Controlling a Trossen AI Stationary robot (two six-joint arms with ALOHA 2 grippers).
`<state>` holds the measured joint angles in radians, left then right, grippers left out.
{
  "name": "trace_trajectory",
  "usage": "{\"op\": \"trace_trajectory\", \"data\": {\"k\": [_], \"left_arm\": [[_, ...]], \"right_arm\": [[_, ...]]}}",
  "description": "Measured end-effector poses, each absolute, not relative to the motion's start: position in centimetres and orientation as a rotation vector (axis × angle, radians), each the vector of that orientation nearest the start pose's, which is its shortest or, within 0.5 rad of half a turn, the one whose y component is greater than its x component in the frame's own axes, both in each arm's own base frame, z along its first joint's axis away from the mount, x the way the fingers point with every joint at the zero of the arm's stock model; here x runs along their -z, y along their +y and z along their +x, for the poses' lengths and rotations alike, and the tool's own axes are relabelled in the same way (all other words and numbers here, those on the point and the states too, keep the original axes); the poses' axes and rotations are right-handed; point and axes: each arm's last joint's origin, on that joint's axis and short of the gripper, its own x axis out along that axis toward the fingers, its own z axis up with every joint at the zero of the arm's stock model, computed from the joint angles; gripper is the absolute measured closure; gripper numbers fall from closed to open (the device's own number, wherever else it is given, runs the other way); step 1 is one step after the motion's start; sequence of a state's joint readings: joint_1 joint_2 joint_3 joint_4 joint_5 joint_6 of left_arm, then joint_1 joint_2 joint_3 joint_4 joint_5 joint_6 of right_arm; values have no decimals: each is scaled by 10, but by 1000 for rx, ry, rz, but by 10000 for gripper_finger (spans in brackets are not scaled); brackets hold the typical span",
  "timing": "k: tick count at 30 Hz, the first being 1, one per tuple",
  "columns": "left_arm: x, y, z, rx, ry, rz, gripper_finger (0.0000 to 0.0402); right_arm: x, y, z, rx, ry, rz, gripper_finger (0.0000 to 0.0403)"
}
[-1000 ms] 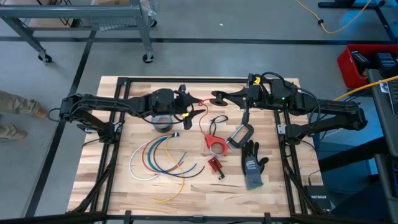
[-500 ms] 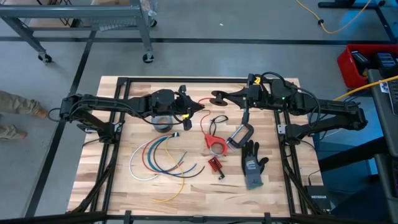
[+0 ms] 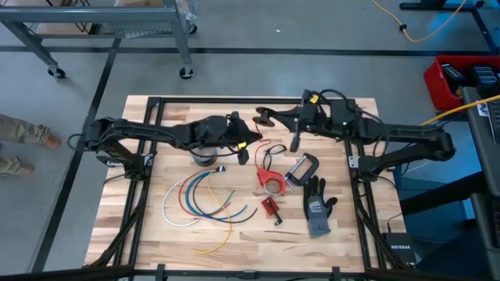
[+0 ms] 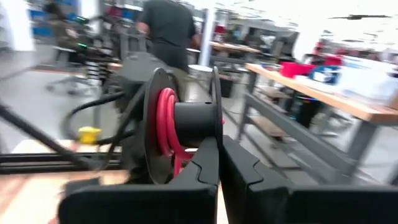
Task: Coil cords
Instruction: Coil the red wire onto the spool
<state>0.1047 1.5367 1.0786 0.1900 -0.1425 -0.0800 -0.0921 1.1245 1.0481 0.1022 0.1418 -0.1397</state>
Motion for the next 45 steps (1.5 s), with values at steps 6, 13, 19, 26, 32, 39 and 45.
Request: {"op": "trace_trajectory", "data": {"k": [6,13,19,26,32,39,45], "left_arm": [[-277,40,357,-271,244,-202,399],[-270,38,359,-293,250,-397,400],[-270,36,359,-248,249,-564,400],[-268,34,359,-176,286,-616,400],[-269,33,359,-122,296,-628,401],[-268,36,359,-104,306,-685,401],[-262,44,355,-131,376,-769,401]], "right_arm": [[-372,-34,268,433,39,-192,400],[-351,-39,292,497,118,-257,400],[-334,-41,305,541,211,-344,400],[-320,-43,312,564,312,-443,400],[-313,-43,310,568,398,-473,400],[-307,-44,308,587,475,-492,400],[-306,-42,309,512,467,-485,400]]}}
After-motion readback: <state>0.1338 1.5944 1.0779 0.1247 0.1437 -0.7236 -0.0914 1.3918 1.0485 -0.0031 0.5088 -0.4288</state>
